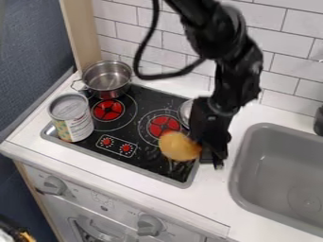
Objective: Move the drumstick to the middle of the electric stove
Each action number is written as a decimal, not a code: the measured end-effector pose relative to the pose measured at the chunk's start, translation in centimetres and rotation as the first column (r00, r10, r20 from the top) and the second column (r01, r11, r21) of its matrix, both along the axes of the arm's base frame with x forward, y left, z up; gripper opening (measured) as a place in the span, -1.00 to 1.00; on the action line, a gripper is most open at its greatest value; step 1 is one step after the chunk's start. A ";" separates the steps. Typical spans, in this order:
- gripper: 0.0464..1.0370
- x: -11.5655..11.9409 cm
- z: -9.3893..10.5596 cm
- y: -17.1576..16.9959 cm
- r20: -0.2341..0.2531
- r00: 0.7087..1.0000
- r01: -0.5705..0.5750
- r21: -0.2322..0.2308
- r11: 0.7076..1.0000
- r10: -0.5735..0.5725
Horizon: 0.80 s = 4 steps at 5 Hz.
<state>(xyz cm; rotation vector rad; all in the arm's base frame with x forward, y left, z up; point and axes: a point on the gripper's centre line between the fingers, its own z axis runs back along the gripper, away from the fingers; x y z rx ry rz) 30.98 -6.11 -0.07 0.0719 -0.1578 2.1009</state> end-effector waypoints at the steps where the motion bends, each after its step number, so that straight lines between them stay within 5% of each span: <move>1: -0.59 -0.2 1.7 1.8 -0.099 0.980 0.174 0.019 0.985 -0.172; 2: -0.59 1.2 2.9 4.6 -0.210 0.887 0.417 -0.024 0.909 -0.412; 3: -0.59 2.2 2.0 7.1 -0.224 0.784 0.588 -0.029 0.808 -0.579; 4: -0.59 3.7 1.0 9.6 -0.252 0.731 0.648 -0.034 0.761 -0.634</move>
